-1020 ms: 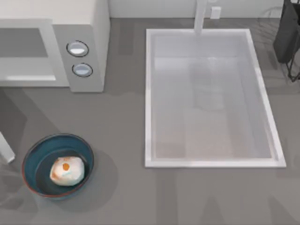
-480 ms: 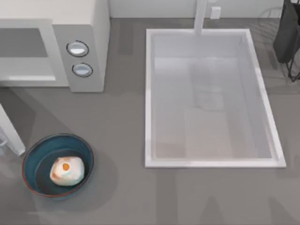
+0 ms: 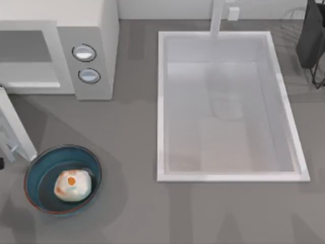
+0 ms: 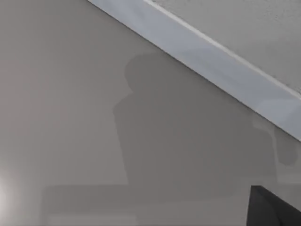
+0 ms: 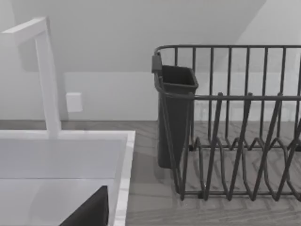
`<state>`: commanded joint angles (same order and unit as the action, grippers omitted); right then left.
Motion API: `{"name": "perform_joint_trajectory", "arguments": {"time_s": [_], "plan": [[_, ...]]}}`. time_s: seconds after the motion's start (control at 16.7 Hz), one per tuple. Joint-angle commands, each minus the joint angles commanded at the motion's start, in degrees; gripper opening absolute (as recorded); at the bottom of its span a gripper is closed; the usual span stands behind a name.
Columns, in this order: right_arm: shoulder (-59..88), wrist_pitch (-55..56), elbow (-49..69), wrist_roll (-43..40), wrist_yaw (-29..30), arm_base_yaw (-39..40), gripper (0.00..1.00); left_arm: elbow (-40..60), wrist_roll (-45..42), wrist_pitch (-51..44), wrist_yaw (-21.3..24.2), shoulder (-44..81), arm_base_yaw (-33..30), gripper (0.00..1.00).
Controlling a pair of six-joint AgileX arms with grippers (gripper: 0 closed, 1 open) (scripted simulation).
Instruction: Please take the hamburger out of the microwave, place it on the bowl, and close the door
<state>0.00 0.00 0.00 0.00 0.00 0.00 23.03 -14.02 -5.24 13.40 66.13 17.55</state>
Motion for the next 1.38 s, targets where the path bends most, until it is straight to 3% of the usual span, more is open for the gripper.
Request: {"name": "perform_joint_trajectory", "arguments": {"time_s": [0.24, 0.42, 0.84, 1.38], "plan": [[0.0, 0.0, 0.0, 0.0, 0.0, 0.0, 1.0, -2.4, 9.3, 0.3, -8.4, -4.2, -13.2, 0.0], [0.0, 0.0, 0.0, 0.0, 0.0, 0.0, 1.0, -3.6, 13.3, 0.5, -12.1, -6.2, -17.6, 0.0], [0.0, 0.0, 0.0, 0.0, 0.0, 0.0, 1.0, -1.7, 13.5, 1.6, -12.1, -3.8, -17.7, 0.0], [0.0, 0.0, 0.0, 0.0, 0.0, 0.0, 1.0, 12.4, 13.5, 11.7, -12.3, 21.5, -18.2, 0.0]]}}
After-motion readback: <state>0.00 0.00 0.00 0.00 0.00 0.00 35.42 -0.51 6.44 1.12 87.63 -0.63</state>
